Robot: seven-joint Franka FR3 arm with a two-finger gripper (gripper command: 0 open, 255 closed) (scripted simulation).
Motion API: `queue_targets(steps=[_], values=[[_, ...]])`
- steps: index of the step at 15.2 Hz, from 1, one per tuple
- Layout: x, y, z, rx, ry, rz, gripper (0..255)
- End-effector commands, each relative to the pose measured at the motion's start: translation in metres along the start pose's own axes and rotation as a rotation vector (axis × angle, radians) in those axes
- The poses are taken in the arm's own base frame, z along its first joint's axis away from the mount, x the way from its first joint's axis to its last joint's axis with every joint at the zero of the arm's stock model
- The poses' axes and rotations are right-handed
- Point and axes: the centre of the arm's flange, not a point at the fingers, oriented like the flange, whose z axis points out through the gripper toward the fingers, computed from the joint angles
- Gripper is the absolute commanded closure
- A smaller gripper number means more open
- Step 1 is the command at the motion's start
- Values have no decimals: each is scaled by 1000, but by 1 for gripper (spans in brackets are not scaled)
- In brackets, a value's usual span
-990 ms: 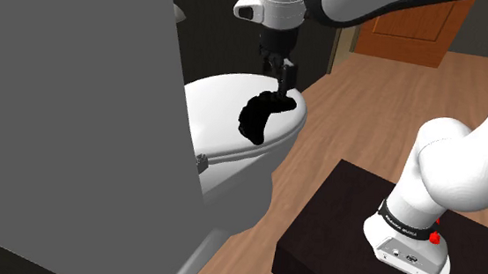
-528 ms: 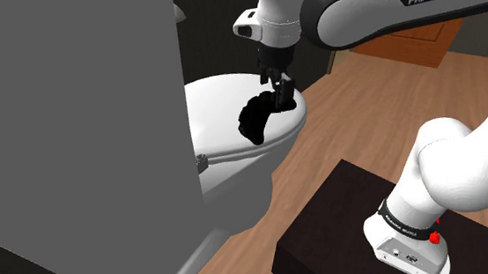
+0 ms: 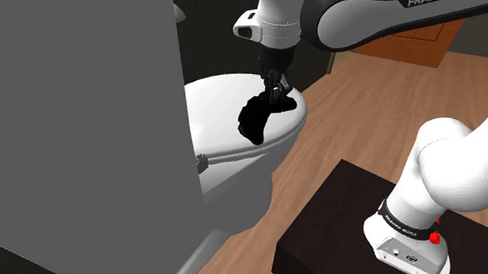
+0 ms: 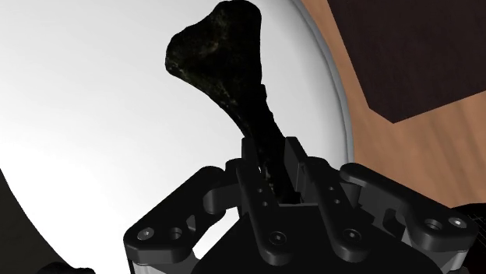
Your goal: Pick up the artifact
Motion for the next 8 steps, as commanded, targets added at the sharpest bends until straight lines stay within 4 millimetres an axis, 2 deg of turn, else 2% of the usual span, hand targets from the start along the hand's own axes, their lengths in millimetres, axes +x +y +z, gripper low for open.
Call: queue_targets(steps=[1, 2, 8], values=[[0, 0, 0, 0, 0, 0, 255], [0, 0, 0, 0, 0, 0, 255], [-4, 9, -30, 0, 0, 0, 255]])
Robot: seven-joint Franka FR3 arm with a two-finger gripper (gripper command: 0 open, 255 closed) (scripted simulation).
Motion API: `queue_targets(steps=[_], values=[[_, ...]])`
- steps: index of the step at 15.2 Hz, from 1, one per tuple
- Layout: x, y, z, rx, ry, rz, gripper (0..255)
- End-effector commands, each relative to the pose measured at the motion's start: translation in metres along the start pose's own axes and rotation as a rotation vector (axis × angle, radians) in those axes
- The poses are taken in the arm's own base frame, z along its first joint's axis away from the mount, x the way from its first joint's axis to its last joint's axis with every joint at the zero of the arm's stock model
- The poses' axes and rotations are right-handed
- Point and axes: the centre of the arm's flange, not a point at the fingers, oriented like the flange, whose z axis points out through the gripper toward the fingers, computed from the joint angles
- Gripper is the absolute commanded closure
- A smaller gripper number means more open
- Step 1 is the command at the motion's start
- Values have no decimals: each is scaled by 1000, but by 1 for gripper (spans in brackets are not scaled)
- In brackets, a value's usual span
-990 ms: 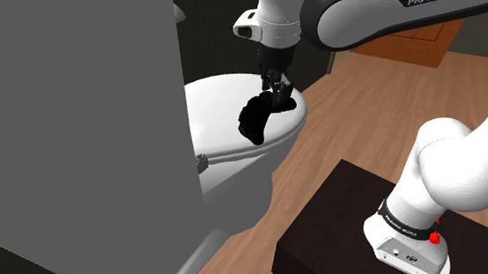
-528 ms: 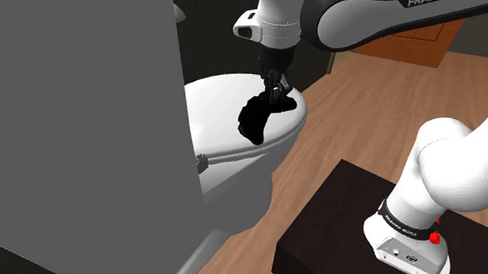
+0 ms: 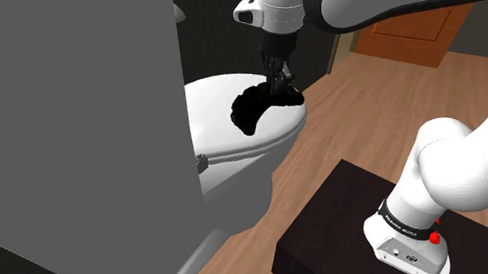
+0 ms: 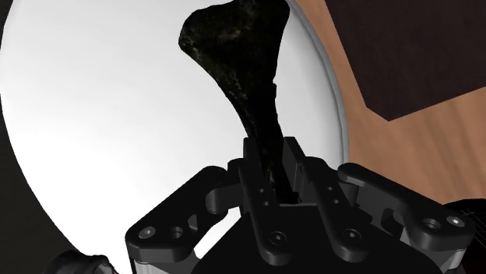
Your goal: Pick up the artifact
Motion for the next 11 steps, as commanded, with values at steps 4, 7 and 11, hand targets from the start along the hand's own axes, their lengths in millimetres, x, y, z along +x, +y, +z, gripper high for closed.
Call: queue_targets(steps=[4, 7, 11], values=[[-3, 9, -25, 0, 0, 0, 255], [-5, 13, -40, 0, 0, 0, 255], [-7, 16, -51, 0, 0, 0, 255]])
